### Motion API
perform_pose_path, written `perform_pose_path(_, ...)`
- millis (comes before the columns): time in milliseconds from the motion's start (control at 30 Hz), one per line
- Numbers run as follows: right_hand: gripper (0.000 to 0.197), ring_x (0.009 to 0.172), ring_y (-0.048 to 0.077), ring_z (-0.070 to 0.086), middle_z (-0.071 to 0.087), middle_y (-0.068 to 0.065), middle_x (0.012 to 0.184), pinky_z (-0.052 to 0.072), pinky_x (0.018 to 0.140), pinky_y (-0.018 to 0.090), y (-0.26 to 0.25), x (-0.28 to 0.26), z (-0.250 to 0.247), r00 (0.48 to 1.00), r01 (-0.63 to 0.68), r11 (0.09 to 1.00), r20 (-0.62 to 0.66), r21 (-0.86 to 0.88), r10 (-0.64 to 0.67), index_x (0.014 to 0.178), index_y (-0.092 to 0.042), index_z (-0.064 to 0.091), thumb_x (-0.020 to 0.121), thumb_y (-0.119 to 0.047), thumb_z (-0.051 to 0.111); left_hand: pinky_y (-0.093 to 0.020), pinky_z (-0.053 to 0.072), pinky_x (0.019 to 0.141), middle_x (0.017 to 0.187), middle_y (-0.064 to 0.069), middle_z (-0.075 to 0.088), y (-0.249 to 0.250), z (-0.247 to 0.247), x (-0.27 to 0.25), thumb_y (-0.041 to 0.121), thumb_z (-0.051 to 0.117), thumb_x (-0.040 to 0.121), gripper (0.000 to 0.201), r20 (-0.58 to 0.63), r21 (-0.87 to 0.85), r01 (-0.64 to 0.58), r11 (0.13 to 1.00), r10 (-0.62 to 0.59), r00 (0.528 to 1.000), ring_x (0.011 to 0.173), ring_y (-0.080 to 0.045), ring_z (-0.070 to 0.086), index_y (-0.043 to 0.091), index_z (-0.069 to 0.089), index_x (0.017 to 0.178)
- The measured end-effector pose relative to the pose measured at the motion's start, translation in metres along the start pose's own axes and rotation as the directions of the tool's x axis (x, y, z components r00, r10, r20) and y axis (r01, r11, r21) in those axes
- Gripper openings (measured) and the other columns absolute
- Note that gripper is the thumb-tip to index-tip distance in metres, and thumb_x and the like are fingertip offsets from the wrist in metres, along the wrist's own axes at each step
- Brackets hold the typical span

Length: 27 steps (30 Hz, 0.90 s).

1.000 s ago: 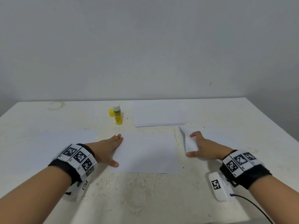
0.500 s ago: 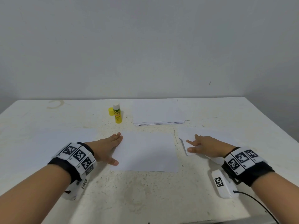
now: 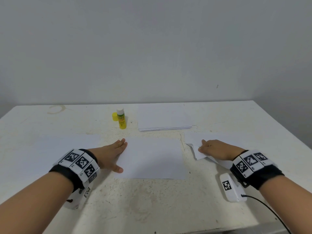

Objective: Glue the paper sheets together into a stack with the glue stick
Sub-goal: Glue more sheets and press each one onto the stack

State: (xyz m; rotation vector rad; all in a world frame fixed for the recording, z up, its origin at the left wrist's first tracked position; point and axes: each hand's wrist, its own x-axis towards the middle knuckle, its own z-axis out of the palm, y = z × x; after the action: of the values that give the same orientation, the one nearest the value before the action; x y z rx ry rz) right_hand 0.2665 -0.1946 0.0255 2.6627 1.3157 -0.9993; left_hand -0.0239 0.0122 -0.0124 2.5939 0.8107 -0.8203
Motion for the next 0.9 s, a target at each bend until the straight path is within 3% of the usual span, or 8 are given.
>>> perform_pose_path(100,0.025,0.097,0.024,0.051,0.056,0.006,0.099,0.036,0.071,0.023,0.001,0.003,-0.001,0.999,-0.019,0.999,-0.04,0.041,0.021,0.104,-0.01,0.055,0.102,-0.028,0.038,-0.029,0.003,0.118,0.158,-0.006,-0.023,0.0,0.0,0.0,0.051,0.057,0.09,0.105,0.003,0.004,0.002,1.0,-0.002,1.0,0.148,-0.017,-0.01,0.008,-0.018,0.149)
perform_pose_path(233,0.041,0.065,0.01,0.033,0.034,-0.002,0.069,0.029,0.057,0.015,-0.001,0.002,-0.002,0.994,0.0,0.985,-0.107,0.171,0.018,0.064,-0.017,0.029,0.104,-0.02,0.032,-0.029,0.004,0.119,0.158,-0.006,-0.023,0.0,0.0,0.001,0.051,0.057,0.09,0.105,0.004,0.003,-0.001,1.0,0.001,1.0,0.148,-0.017,-0.01,0.007,-0.018,0.149)
perform_pose_path(300,0.043,0.063,0.01,0.035,0.041,0.002,0.069,0.027,0.057,0.02,0.003,0.002,-0.001,0.993,0.029,0.983,-0.119,0.183,-0.007,0.061,-0.015,0.027,0.102,-0.021,0.038,-0.029,0.004,0.119,0.158,-0.006,-0.023,-0.001,0.001,0.001,0.051,0.057,0.089,0.106,0.004,-0.005,-0.003,1.0,0.003,1.0,0.148,-0.017,-0.011,0.008,-0.018,0.149)
perform_pose_path(367,0.038,0.084,0.017,0.055,0.063,0.01,0.091,0.039,0.074,0.027,0.009,0.005,0.0,0.993,0.065,0.986,-0.103,0.155,-0.05,0.061,-0.011,0.043,0.097,-0.024,0.051,-0.029,0.004,0.119,0.158,-0.005,-0.023,-0.002,0.001,0.002,0.05,0.059,0.089,0.106,0.005,-0.017,-0.003,1.0,0.003,1.0,0.148,-0.017,-0.011,0.008,-0.018,0.149)
perform_pose_path(433,0.019,0.108,0.014,0.057,0.069,0.001,0.103,0.041,0.091,0.029,0.013,0.007,-0.001,0.988,0.107,0.988,-0.121,0.114,-0.094,0.069,-0.016,0.067,0.086,-0.024,0.068,-0.028,0.003,0.118,0.158,-0.005,-0.023,-0.002,0.0,0.002,0.049,0.06,0.089,0.107,0.005,-0.027,-0.003,1.0,0.004,1.0,0.147,-0.017,-0.012,0.009,-0.018,0.149)
perform_pose_path(500,0.016,0.107,0.011,0.057,0.071,-0.006,0.095,0.041,0.094,0.026,0.013,0.007,-0.001,0.979,0.146,0.986,-0.159,0.086,-0.131,0.066,-0.028,0.071,0.078,-0.019,0.076,-0.028,0.003,0.118,0.158,-0.005,-0.023,-0.002,0.0,0.001,0.049,0.06,0.089,0.107,0.004,-0.031,-0.005,1.0,0.006,1.0,0.147,-0.016,-0.012,0.009,-0.018,0.149)
perform_pose_path(733,0.039,0.096,0.011,0.054,0.059,-0.009,0.099,0.04,0.073,0.021,0.001,0.006,0.013,0.984,0.141,0.987,-0.095,-0.072,-0.148,0.083,-0.022,0.059,0.065,-0.047,0.083,-0.028,0.003,0.118,0.157,-0.004,-0.024,-0.002,0.0,0.001,0.049,0.06,0.089,0.106,0.009,-0.038,-0.003,0.999,0.003,1.0,0.147,-0.016,-0.013,0.01,-0.018,0.149)
perform_pose_path(900,0.04,0.071,0.006,0.048,0.054,-0.009,0.081,0.033,0.058,0.017,-0.005,0.01,0.024,0.973,0.154,0.972,-0.145,-0.177,-0.18,0.072,-0.022,0.049,0.067,-0.041,0.083,-0.027,0.002,0.117,0.158,-0.004,-0.023,-0.001,0.0,0.0,0.05,0.06,0.089,0.106,0.006,-0.041,-0.004,0.999,0.004,1.0,0.147,-0.015,-0.012,0.01,-0.018,0.15)
